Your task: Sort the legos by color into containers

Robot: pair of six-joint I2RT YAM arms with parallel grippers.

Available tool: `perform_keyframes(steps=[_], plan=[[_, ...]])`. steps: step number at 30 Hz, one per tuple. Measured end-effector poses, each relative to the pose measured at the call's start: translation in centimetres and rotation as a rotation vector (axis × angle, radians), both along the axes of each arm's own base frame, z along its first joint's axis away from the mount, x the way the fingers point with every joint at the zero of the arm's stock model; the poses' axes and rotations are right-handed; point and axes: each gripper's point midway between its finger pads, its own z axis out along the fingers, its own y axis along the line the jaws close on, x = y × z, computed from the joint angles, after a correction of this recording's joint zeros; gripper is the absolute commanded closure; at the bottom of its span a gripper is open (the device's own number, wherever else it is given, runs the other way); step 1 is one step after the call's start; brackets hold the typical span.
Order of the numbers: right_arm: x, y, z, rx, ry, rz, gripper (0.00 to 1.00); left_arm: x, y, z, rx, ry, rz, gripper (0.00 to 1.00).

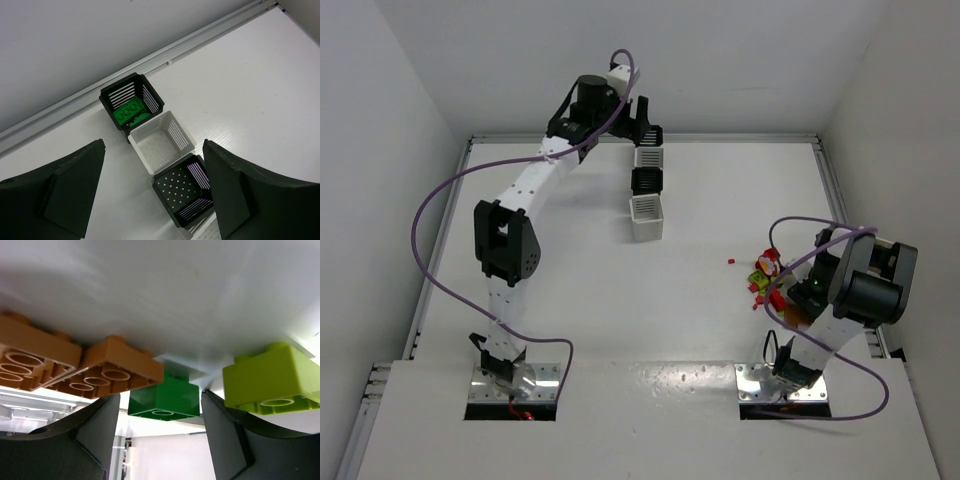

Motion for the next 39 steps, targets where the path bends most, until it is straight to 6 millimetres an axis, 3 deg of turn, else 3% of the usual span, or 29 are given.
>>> perform_keyframes(steps=[10, 18, 24, 26, 30, 33, 35, 39], plan=[[2.1, 0.6, 0.0, -0.023, 0.026, 0.044, 0.42, -0.1, 0.1, -1.2, 0.019, 0.016, -0.001, 0.15], [2.8, 0.6, 0.0, -0.029, 0.009, 0.057, 0.66, 0.0, 0.8, -2.4, 0.029, 0.041, 0.009, 0.15], [3.7, 1.8, 0.2, 0.039, -0.016, 0.047, 0.77, -0.1, 1.6, -4.0, 0.038, 0.067, 0.022, 0.15], [5.2, 3.0, 0.3, 0.104, -0.064, 0.038, 0.78, -0.1, 2.0, -4.5, 0.034, 0.078, 0.031, 0.15], [11.3, 6.4, 1.7, 0.252, -0.229, 0.049, 0.81, 0.2, 3.5, -4.8, -0.024, 0.115, 0.072, 0.15], [16.4, 8.9, 4.6, 0.361, -0.351, 0.045, 0.82, 0.6, 5.5, -4.8, -0.095, 0.137, 0.114, 0.15], [20.3, 11.1, 7.7, 0.459, -0.452, 0.044, 0.83, 0.2, 6.8, -5.0, -0.139, 0.155, 0.139, 0.15], [24.9, 15.8, 13.1, 0.672, -0.601, -0.010, 0.86, -1.9, 8.3, -5.5, -0.201, 0.186, 0.154, 0.15]])
